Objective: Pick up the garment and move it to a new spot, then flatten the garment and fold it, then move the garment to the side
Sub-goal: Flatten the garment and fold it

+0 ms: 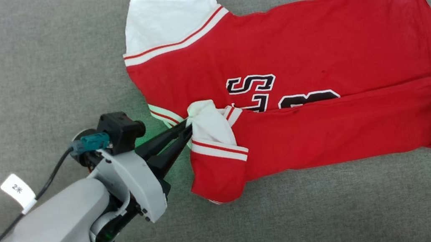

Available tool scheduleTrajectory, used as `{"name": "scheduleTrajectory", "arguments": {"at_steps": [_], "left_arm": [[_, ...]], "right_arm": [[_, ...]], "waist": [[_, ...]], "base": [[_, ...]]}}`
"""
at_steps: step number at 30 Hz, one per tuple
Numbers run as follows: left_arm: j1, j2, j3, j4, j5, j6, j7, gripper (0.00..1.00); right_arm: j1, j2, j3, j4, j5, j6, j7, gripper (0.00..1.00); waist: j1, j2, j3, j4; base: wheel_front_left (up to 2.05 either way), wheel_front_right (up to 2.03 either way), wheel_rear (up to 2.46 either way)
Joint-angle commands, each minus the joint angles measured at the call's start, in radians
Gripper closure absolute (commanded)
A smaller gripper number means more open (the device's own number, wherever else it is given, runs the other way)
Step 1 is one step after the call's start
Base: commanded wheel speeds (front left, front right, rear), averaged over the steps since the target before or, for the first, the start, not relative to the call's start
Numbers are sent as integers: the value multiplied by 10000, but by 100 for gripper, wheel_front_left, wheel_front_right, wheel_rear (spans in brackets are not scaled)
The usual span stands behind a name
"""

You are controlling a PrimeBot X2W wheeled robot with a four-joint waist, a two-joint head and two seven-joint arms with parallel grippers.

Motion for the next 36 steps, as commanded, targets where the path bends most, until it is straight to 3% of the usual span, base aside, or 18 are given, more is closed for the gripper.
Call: {"name": "scheduleTrajectory", "arguments": {"at_steps": [1,2,4,5,10,14,22,28,36], "left_arm": [[13,-19,11,88,85,14,-30,29],[14,-39,9,138,120,14,-43,0],[-93,63,16,310,162,14,-66,0],[-149,145,13,423,122,14,-83,0],[-441,491,13,783,14,12,242,0],[-665,653,2,784,-829,14,1027,0],[-684,923,9,-544,-3592,31,5024,0],[-577,597,7,-1183,-4302,420,6474,0],[-121,-315,68,431,-4902,241,6623,0]], "right_arm": [[-107,-61,73,28,-82,-7,-116,100],[-106,-57,119,92,-130,-7,-180,85],[-140,-64,152,149,-220,-7,-332,17],[-143,-69,156,174,-256,-7,-385,0],[140,-115,-38,253,-351,-7,-615,0],[399,-128,-312,178,-317,-7,-746,0],[729,-80,-730,-84,-258,-7,-616,0],[544,45,-593,-142,-221,-7,-701,0],[260,149,-326,-116,-211,-7,-817,0]], "waist": [[0,-1,-41,9],[0,-1,-92,12],[0,-1,-244,44],[0,-1,-337,59],[0,-1,-965,239],[0,-1,-1467,429],[0,-1,-1875,634],[0,-1,-1618,441],[0,-1,-1117,-209]], "base": [[0,0,0],[0,0,0],[0,0,0],[0,0,0],[0,0,0],[0,0,0],[0,0,0],[0,0,0],[0,0,0]]}}
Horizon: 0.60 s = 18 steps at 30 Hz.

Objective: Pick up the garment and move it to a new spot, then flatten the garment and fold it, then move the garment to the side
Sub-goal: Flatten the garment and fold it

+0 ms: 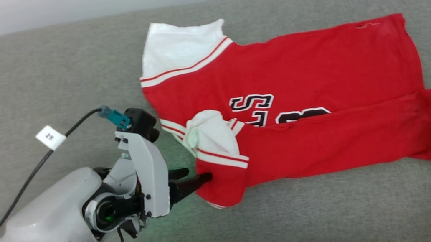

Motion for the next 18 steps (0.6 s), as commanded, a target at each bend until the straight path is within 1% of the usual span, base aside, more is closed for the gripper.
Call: {"name": "scheduleTrajectory", "arguments": {"at_steps": [1,3,7,12,13,14,15,18], "left_arm": [[134,-102,17,267,-100,-98,41,0],[192,-236,34,600,-242,-157,144,0],[307,-485,-37,1153,-108,-240,377,0],[663,-931,-154,1580,-17,-265,815,0],[692,-1004,-167,1603,13,-268,852,28],[721,-1068,-177,1583,16,-271,886,61],[738,-1113,-184,1529,32,-275,912,100],[762,-1078,-138,1325,18,-282,902,100]], "right_arm": [[-116,14,22,-1,60,-7,-62,0],[-165,33,2,-5,49,-7,-83,0],[-149,87,29,11,84,-7,-105,0],[-131,-10,192,-3,177,-7,6,0],[-160,-56,266,-20,195,-7,83,0],[-181,-121,369,-26,229,-7,177,0],[-187,-188,480,-18,297,-7,320,0],[-184,-542,993,-10,435,-7,1003,0]], "waist": [[0,0,279,-361],[0,0,361,-502],[0,0,498,-697],[0,0,564,-757],[0,0,586,-769],[0,0,596,-773],[0,0,601,-770],[0,0,603,-750]], "base": [[0,0,0],[0,0,0],[0,0,0],[0,0,0],[0,0,0],[0,0,0],[0,0,0],[0,0,0]]}}
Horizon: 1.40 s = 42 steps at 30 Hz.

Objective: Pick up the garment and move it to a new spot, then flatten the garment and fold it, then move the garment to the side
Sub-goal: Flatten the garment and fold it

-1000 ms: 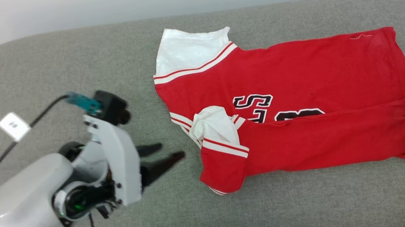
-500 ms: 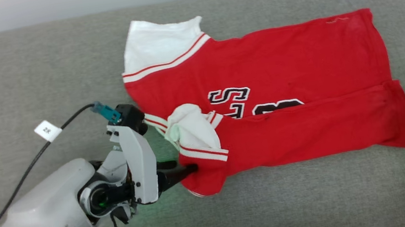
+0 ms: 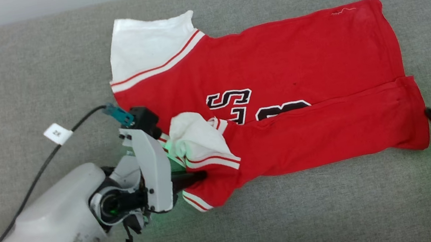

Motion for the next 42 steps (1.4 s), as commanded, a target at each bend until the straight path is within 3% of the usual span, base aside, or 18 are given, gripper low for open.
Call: {"name": "scheduleTrajectory", "arguments": {"at_steps": [1,8,17,18,19,20,21,30,42], "left_arm": [[587,-231,-313,-102,100,33,154,100],[511,-72,-111,-606,185,31,-51,100],[308,-85,-43,-894,424,30,-229,100],[293,-84,-33,-906,453,30,-279,100],[270,-85,-20,-923,504,31,-335,100],[250,-88,-18,-932,565,31,-412,100],[249,-83,-13,-932,607,31,-476,100],[431,249,-32,-1427,897,26,-1048,100],[1162,1773,-87,-3484,860,24,-1586,100]], "right_arm": [[-86,-189,256,-26,11,-7,382,0],[-497,-1041,1410,46,74,-7,2386,0],[-1105,-1131,1701,631,-328,-7,3474,0],[-1138,-1113,1737,703,-357,-7,3501,19],[-1186,-1087,1730,802,-374,-7,3476,60],[-1208,-1072,1722,895,-405,-7,3435,89],[-1185,-1083,1777,969,-391,-7,3466,100],[-461,-1263,1392,660,121,-9,3312,100],[1546,-1817,833,-931,917,-9,4131,100]], "waist": [[0,-1,-8,22],[0,-1,-5,234],[0,-1,189,508],[0,-1,212,531],[0,-1,227,550],[0,-1,229,578],[0,-1,222,596],[0,-1,-270,733],[0,-1,-658,692]], "base": [[0,0,0],[0,0,0],[0,0,0],[0,0,0],[0,0,0],[0,0,0],[0,0,0],[0,0,0],[0,0,0]]}}
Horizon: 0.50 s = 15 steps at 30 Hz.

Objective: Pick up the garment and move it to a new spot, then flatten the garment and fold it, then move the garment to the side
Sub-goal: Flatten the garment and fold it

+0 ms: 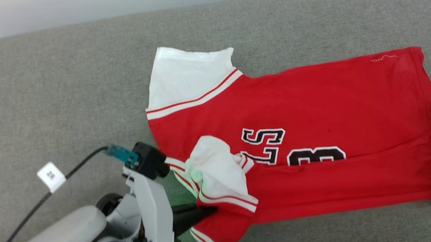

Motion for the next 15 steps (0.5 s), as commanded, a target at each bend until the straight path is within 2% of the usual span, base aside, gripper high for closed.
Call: {"name": "scheduleTrajectory", "arguments": {"at_steps": [1,3,4,5,6,7,11,15], "left_arm": [[152,95,2,-79,-16,18,-55,100],[286,203,-15,-212,23,18,-127,98],[329,222,-23,-230,65,18,-145,82],[361,248,-26,-186,121,18,-184,58],[383,259,-24,-129,166,20,-266,40],[421,239,-4,-99,168,18,-383,0],[503,466,268,-71,165,18,-1029,0],[517,847,784,248,325,18,-2103,0]], "right_arm": [[161,-43,-133,-57,80,-11,42,100],[301,32,-331,-172,36,-11,-115,100],[316,92,-418,-201,-51,-11,-236,93],[308,157,-506,-221,-126,-11,-365,56],[268,240,-593,-221,-221,-11,-523,50],[217,355,-674,-215,-308,-11,-669,0],[45,697,-997,-297,-643,-11,-1301,0],[-251,1144,-1361,-353,-1158,-9,-2640,0]], "waist": [[0,0,0,4],[0,0,-1,11],[0,0,4,16],[0,0,6,16],[0,0,-2,17],[0,0,-14,14],[0,0,-76,3],[0,0,-129,-8]], "base": [[0,0,0],[0,0,0],[0,0,0],[0,0,0],[0,0,0],[0,0,0],[0,0,0],[0,0,0]]}}
